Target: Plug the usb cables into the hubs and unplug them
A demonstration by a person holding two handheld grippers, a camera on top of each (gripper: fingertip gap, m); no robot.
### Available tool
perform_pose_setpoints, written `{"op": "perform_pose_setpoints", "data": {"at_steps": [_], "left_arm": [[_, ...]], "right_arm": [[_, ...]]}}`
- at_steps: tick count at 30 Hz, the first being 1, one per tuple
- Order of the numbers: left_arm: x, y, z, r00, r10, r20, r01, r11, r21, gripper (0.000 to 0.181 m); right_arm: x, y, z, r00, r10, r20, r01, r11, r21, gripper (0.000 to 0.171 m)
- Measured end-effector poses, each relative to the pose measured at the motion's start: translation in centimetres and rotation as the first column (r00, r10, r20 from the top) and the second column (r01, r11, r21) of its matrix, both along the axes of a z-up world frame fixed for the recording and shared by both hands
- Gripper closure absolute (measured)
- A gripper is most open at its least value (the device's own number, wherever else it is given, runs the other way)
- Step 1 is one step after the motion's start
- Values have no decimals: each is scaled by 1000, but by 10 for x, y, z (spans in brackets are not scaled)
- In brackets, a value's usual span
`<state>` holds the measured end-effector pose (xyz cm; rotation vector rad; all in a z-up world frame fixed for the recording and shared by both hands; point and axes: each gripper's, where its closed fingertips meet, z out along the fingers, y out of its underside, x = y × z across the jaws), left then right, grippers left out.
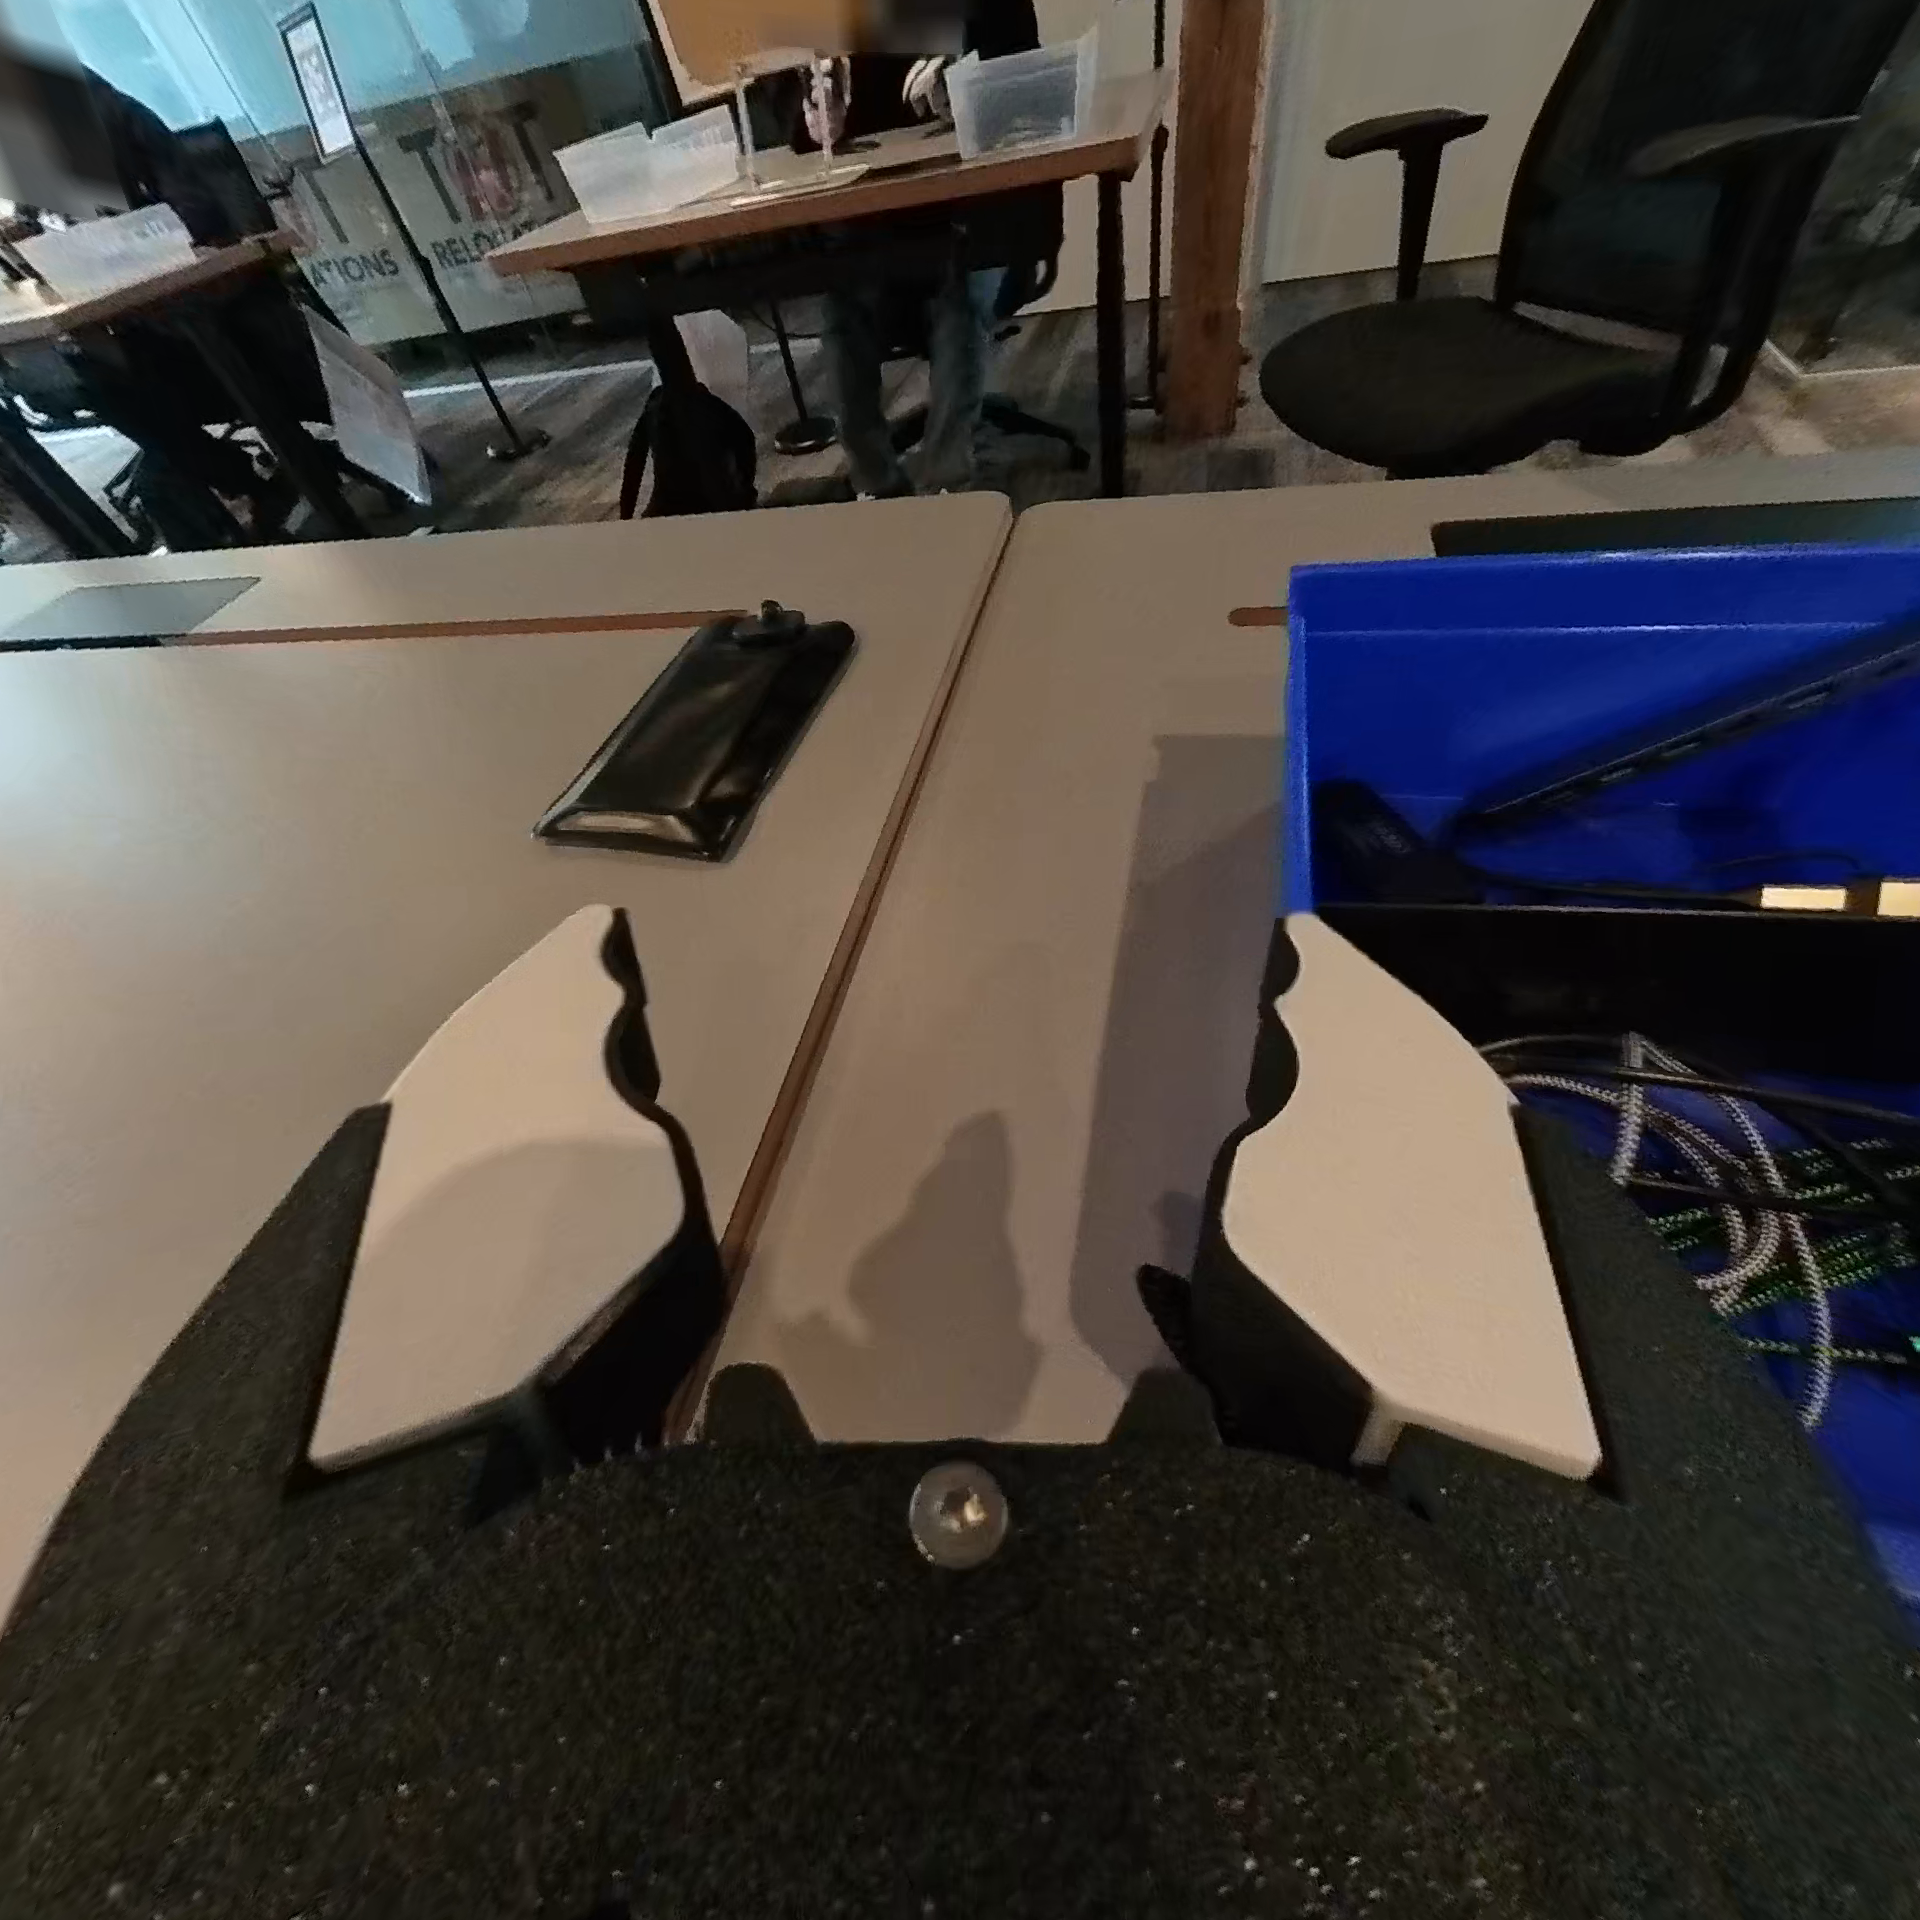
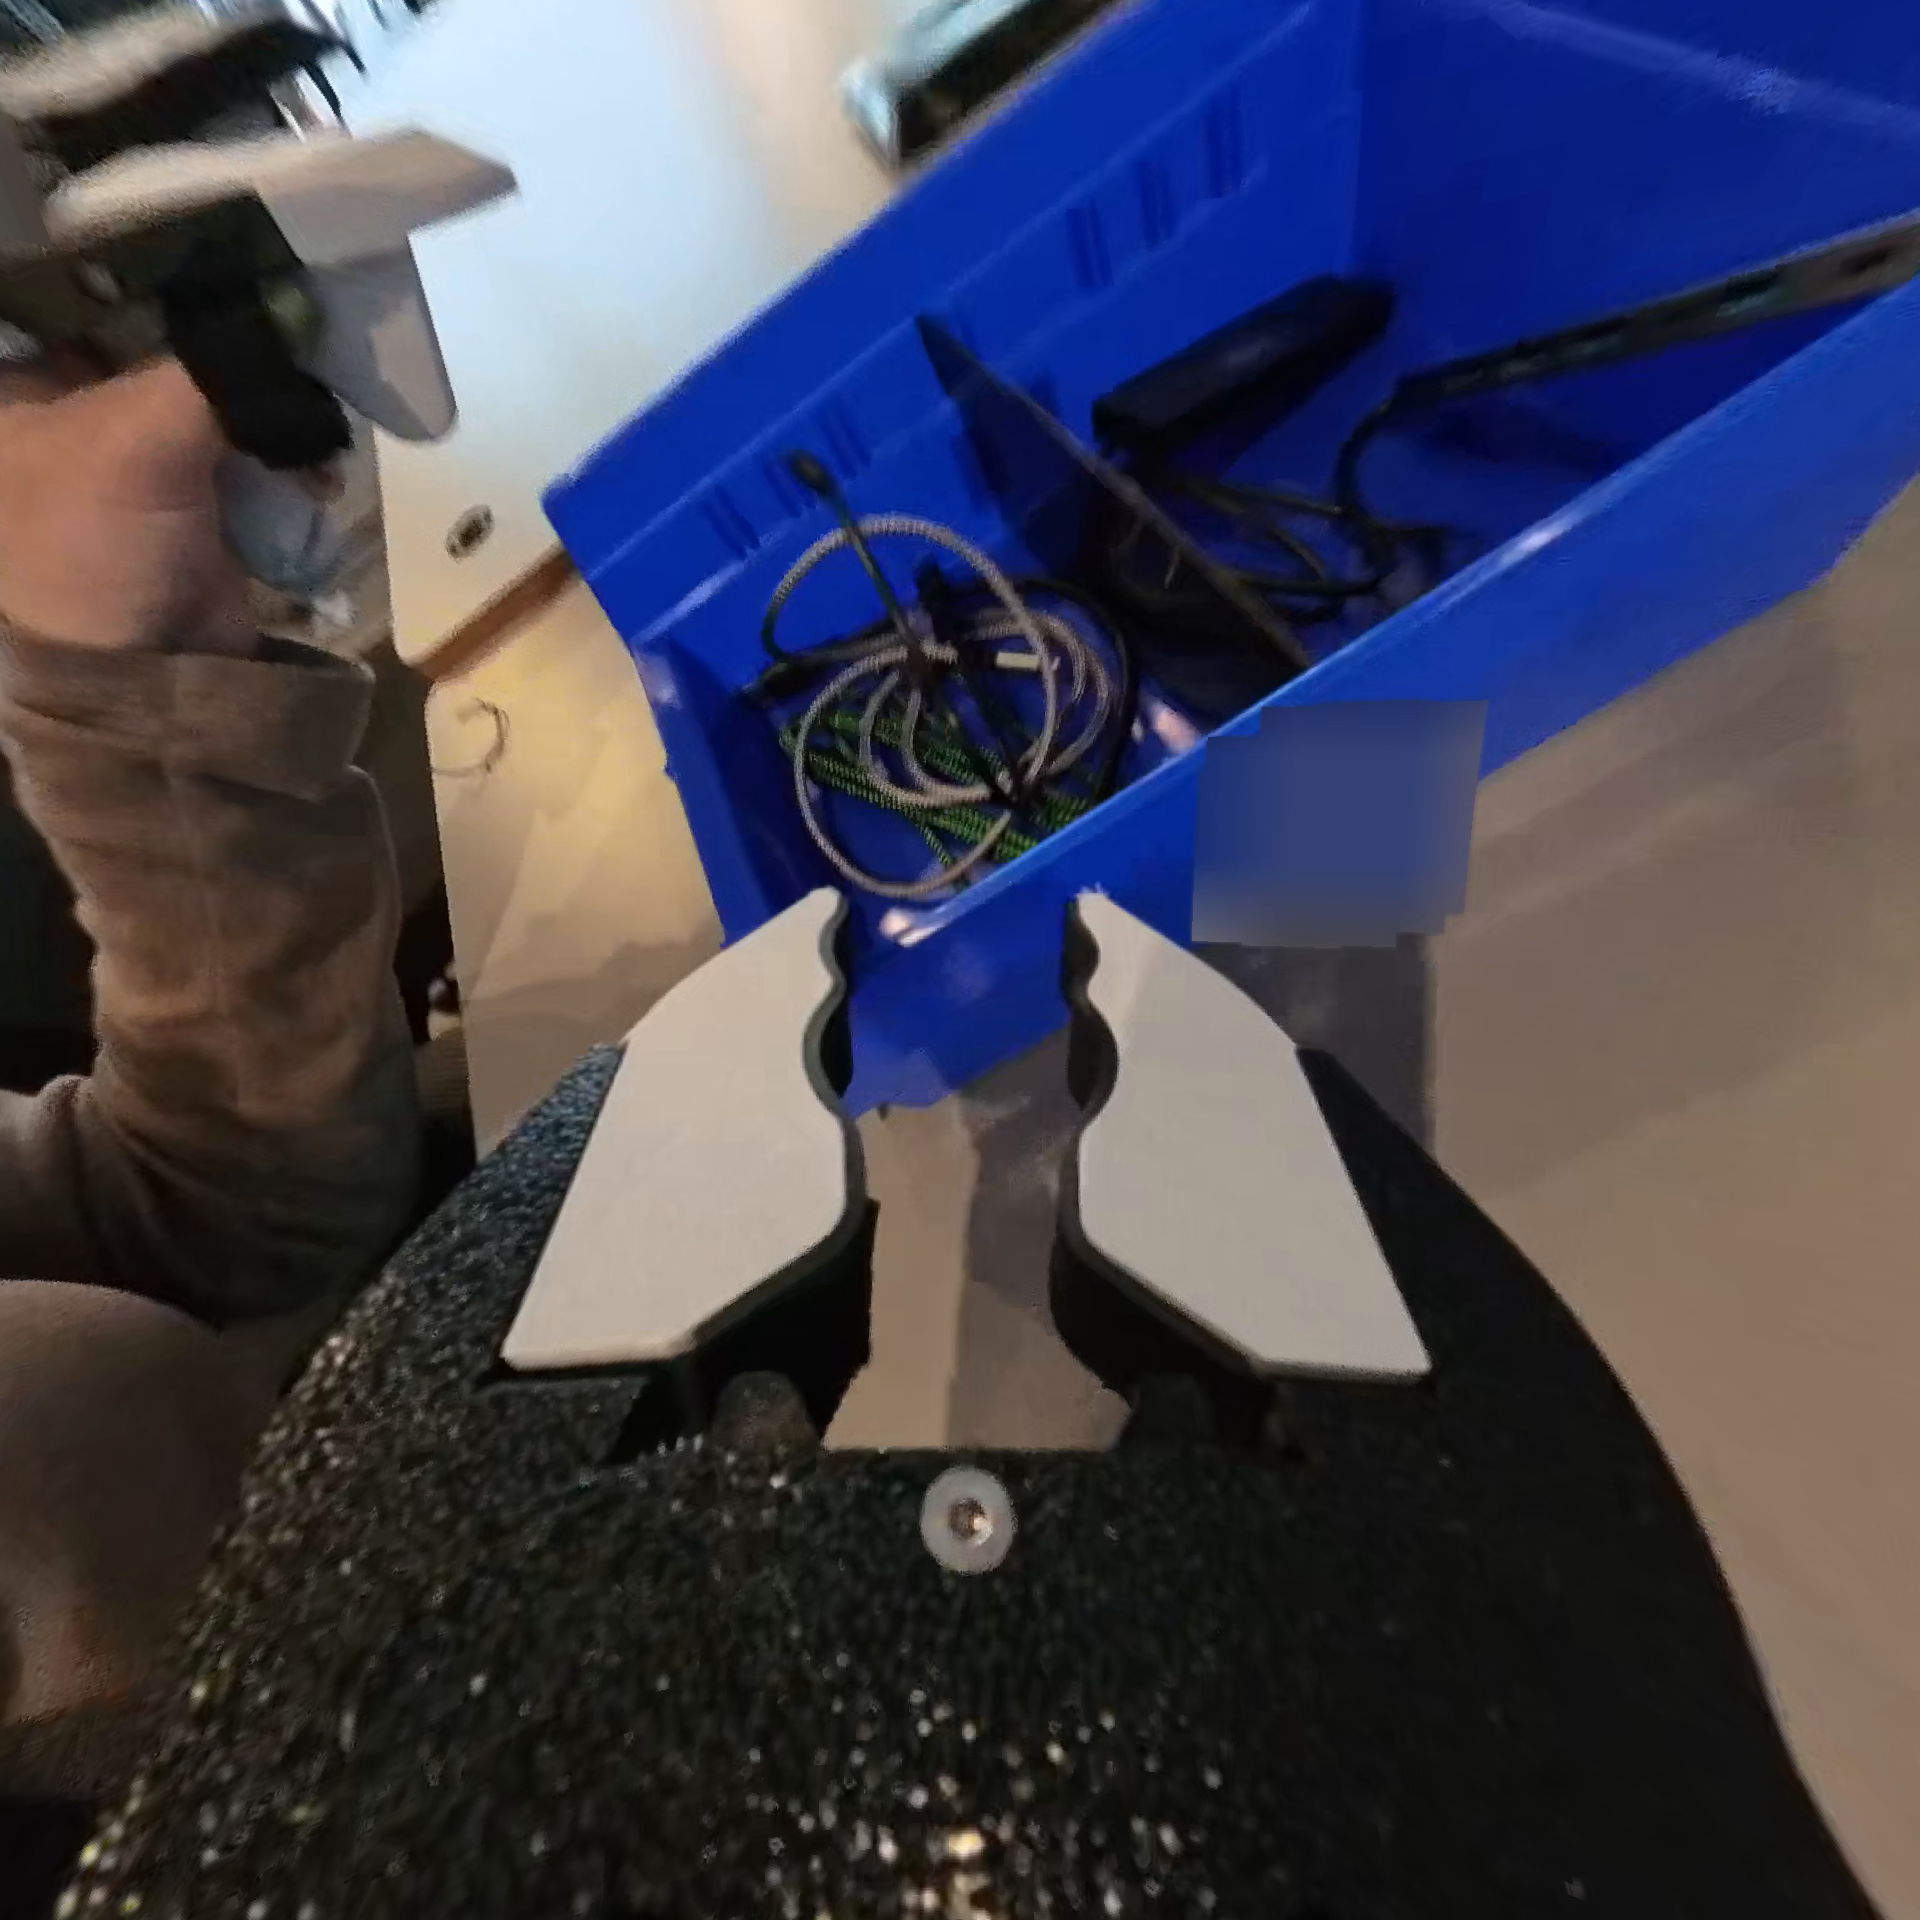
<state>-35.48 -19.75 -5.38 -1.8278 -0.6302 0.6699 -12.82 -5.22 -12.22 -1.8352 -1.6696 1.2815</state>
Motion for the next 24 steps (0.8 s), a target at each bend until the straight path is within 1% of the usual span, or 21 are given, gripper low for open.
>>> {"op": "perform_pose_setpoints", "data": {"at_steps": [1, 3, 5, 7, 8, 11, 12, 13, 14, 15, 16, 19, 22, 24], "left_arm": [[2, 1, 3, 1000, -18, -9, 18, 1000, 10, 78], [9, 6, 9, 997, -69, -37, 70, 997, 22, 99], [18, 12, 13, 991, -117, -70, 118, 993, 13, 117], [26, 18, 18, 981, -148, -126, 147, 989, -17, 129], [29, 20, 20, 975, -152, -165, 147, 988, -41, 134], [36, 25, 24, 946, -155, -284, 123, 984, -130, 154], [38, 26, 24, 935, -158, -319, 112, 981, -157, 162], [40, 28, 23, 922, -159, -352, 99, 978, -184, 174], [41, 30, 22, 906, -165, -390, 86, 974, -211, 181], [41, 32, 21, 888, -173, -427, 72, 968, -242, 181], [40, 33, 18, 885, -167, -434, 53, 964, -261, 181], [36, 37, 9, 914, -122, -386, 23, 967, -253, 181], [35, 39, 8, 939, -95, -331, 28, 979, -200, 181], [37, 40, 8, 957, -88, -275, 50, 988, -143, 181]], "right_arm": [[2, 8, 7, 999, -16, -49, 15, 1000, -19, 136], [5, 27, 21, 988, -71, -139, 63, 996, -64, 138], [6, 50, 27, 969, -141, -205, 131, 990, -61, 141], [4, 71, 23, 954, -198, -225, 202, 979, -3, 150], [1, 79, 18, 951, -211, -225, 225, 974, 38, 159], [-10, 87, 0, 959, -201, -197, 238, 954, 181, 171], [-14, 87, -6, 963, -193, -186, 234, 946, 226, 171], [-18, 87, -12, 966, -189, -176, 231, 936, 266, 171], [-22, 87, -17, 968, -188, -168, 232, 925, 302, 171], [-26, 86, -20, 968, -185, -169, 232, 914, 331, 171], [-30, 85, -22, 968, -177, -175, 230, 908, 352, 171], [-41, 77, -26, 972, -158, -175, 211, 913, 350, 171], [-48, 84, -31, 965, -205, -166, 254, 893, 372, 171], [-53, 85, -32, 961, -219, -168, 267, 895, 357, 171]]}}
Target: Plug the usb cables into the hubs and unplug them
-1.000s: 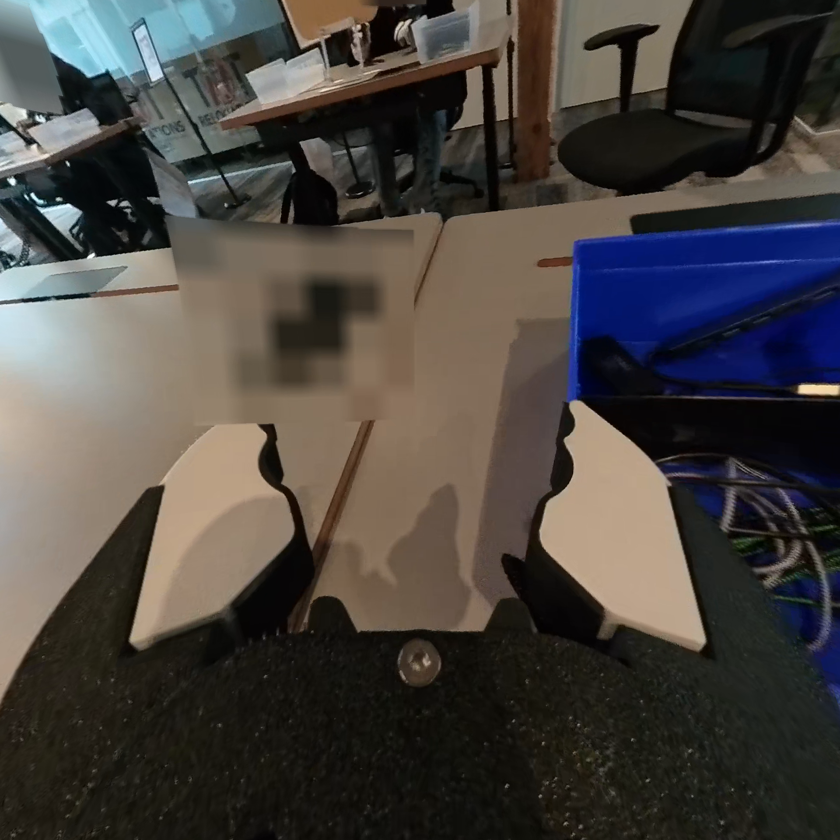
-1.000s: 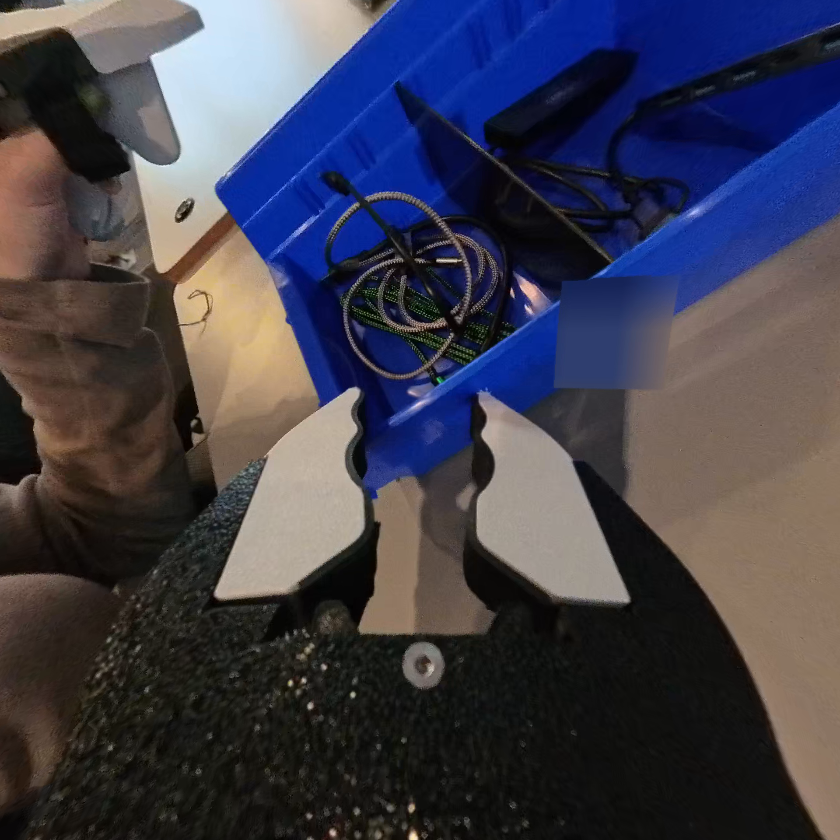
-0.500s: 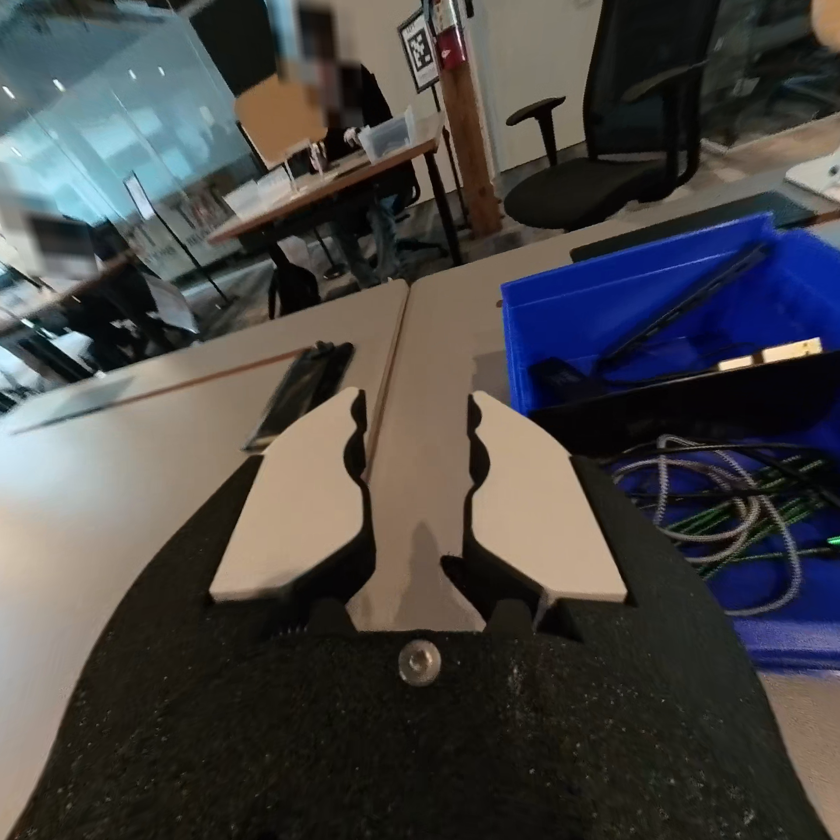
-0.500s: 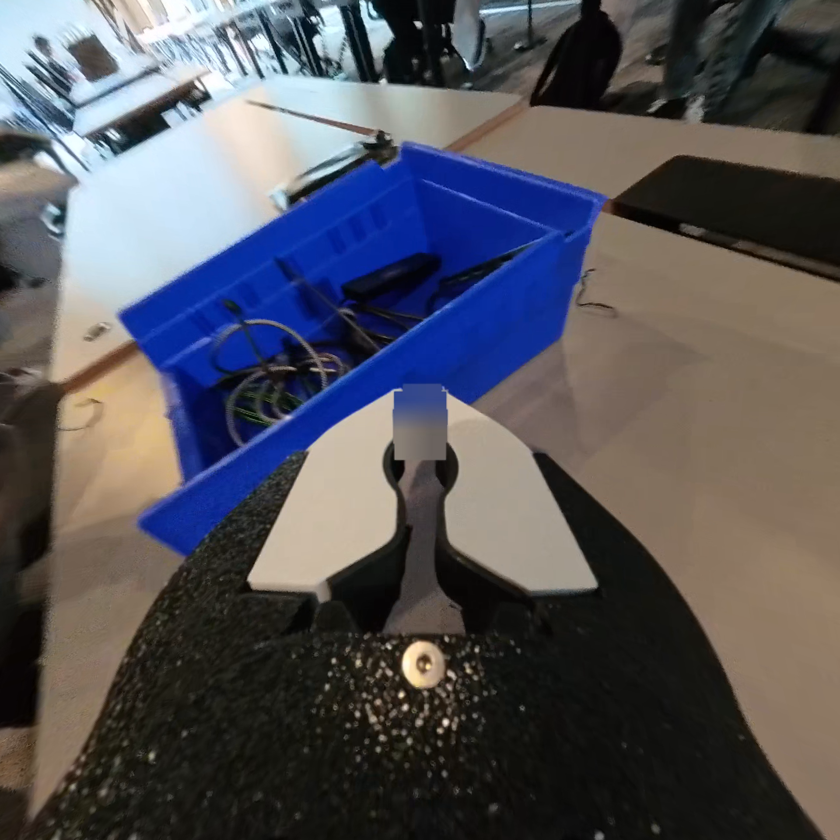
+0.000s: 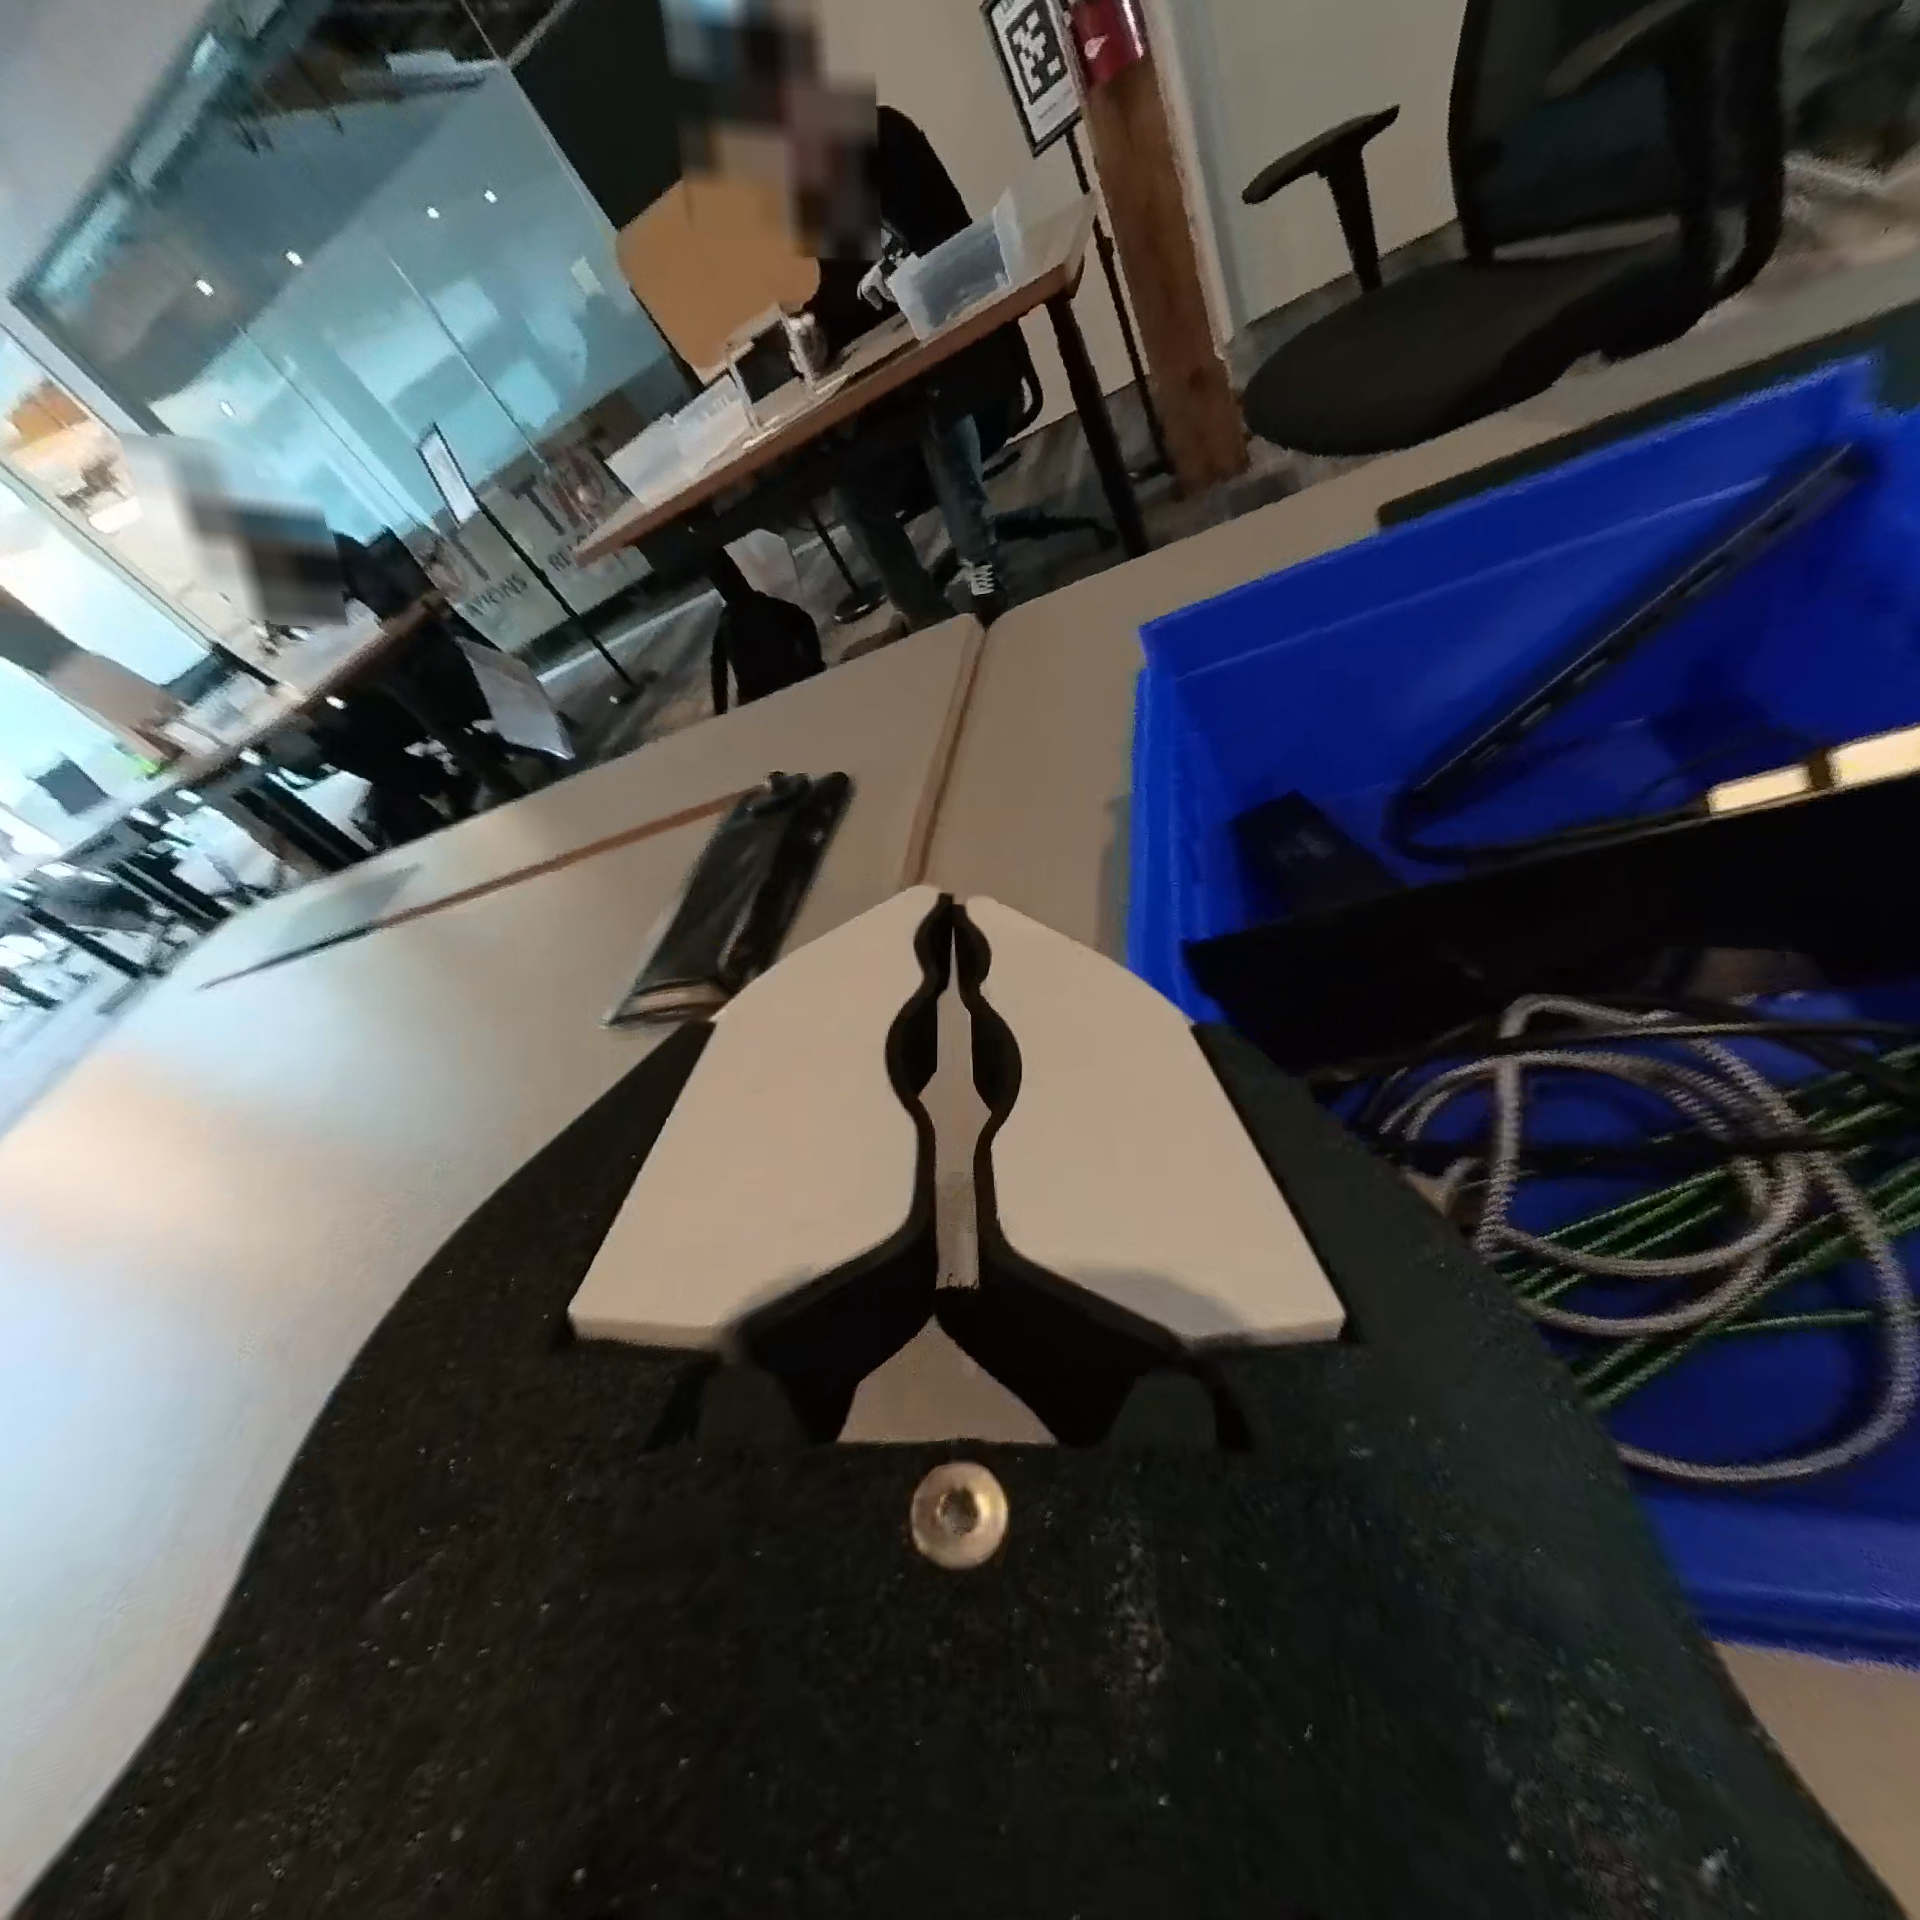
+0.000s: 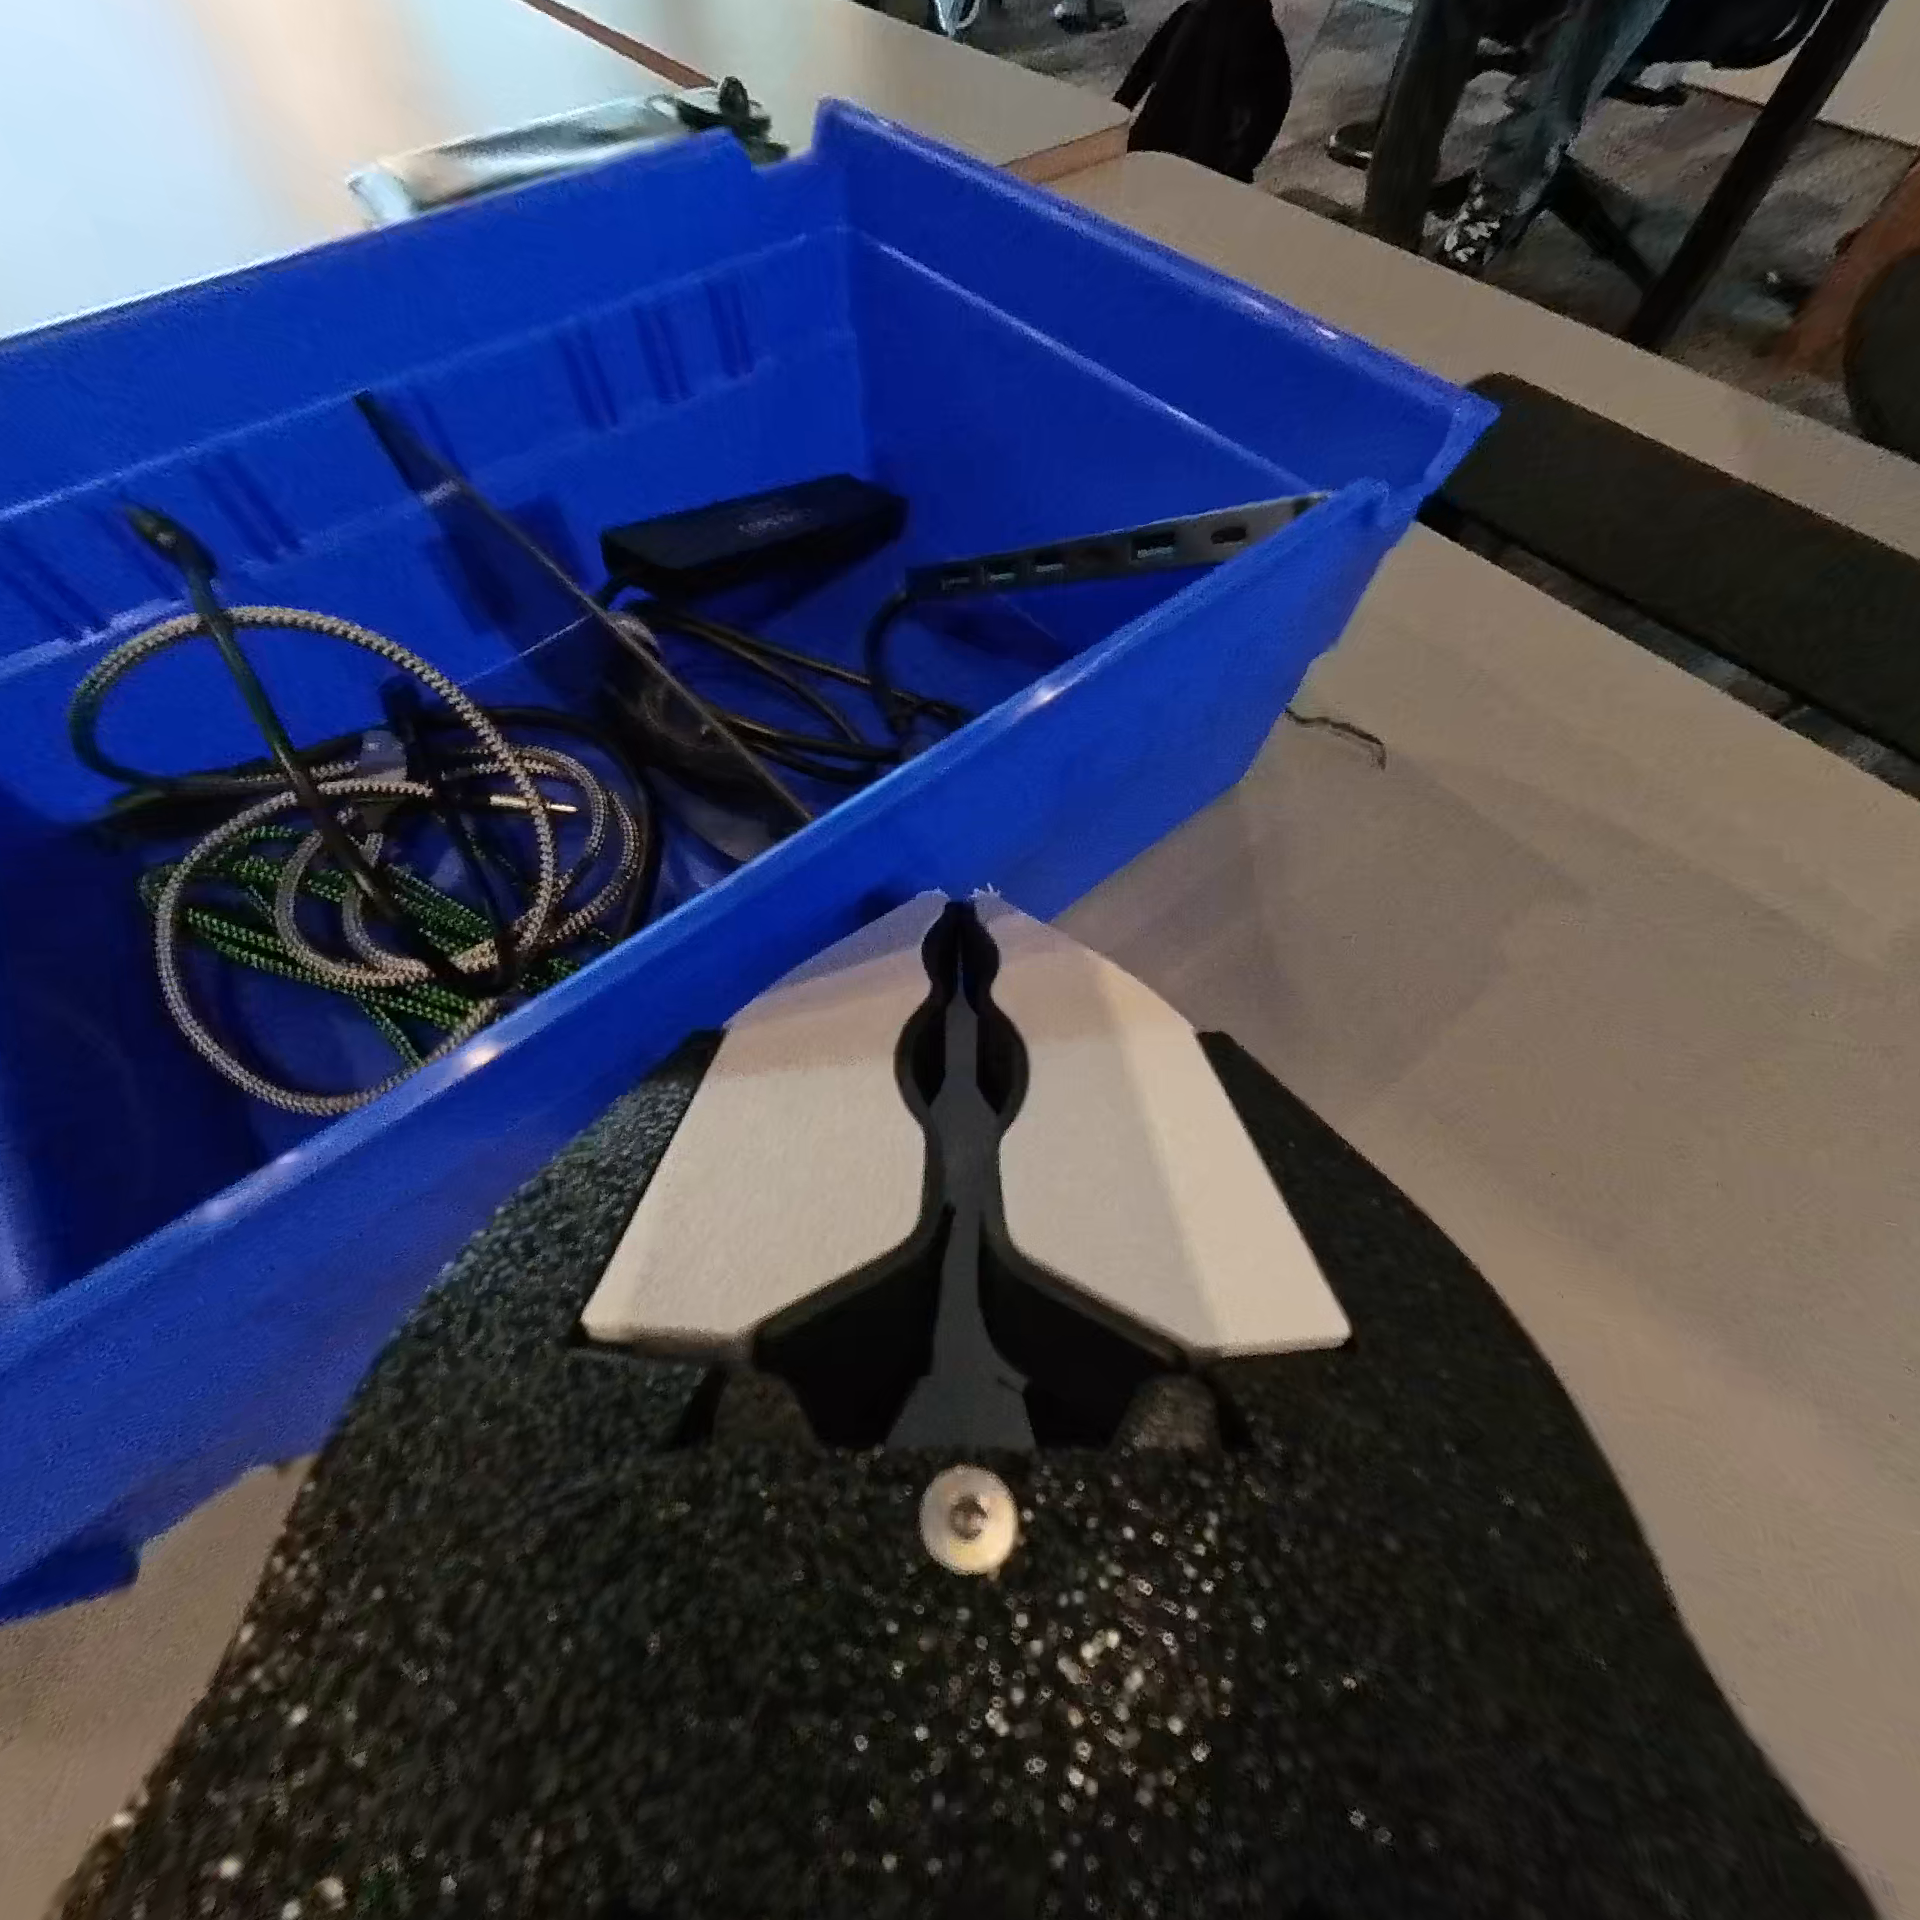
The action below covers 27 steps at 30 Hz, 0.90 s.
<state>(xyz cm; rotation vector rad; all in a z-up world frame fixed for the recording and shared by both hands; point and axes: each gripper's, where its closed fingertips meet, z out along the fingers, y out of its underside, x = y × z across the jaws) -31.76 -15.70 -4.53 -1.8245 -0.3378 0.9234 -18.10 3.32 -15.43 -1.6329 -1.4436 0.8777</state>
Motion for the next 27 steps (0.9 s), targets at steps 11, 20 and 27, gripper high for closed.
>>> {"op": "perform_pose_setpoints", "data": {"at_steps": [11, 20, 27], "left_arm": [[13, 14, 5, 969, -174, 178, 134, 967, 215, 181], [34, 21, 28, 851, -430, 302, 249, 836, 489, 161], [63, 32, 45, 614, -727, 308, 372, 610, 700, 103]], "right_arm": [[-47, -18, -1, 999, 23, -25, -25, 998, -51, 171], [-22, -27, 33, 972, 100, -214, -72, 988, 135, 163], [50, 4, 62, 941, 3, -339, 49, 988, 144, 113]]}}
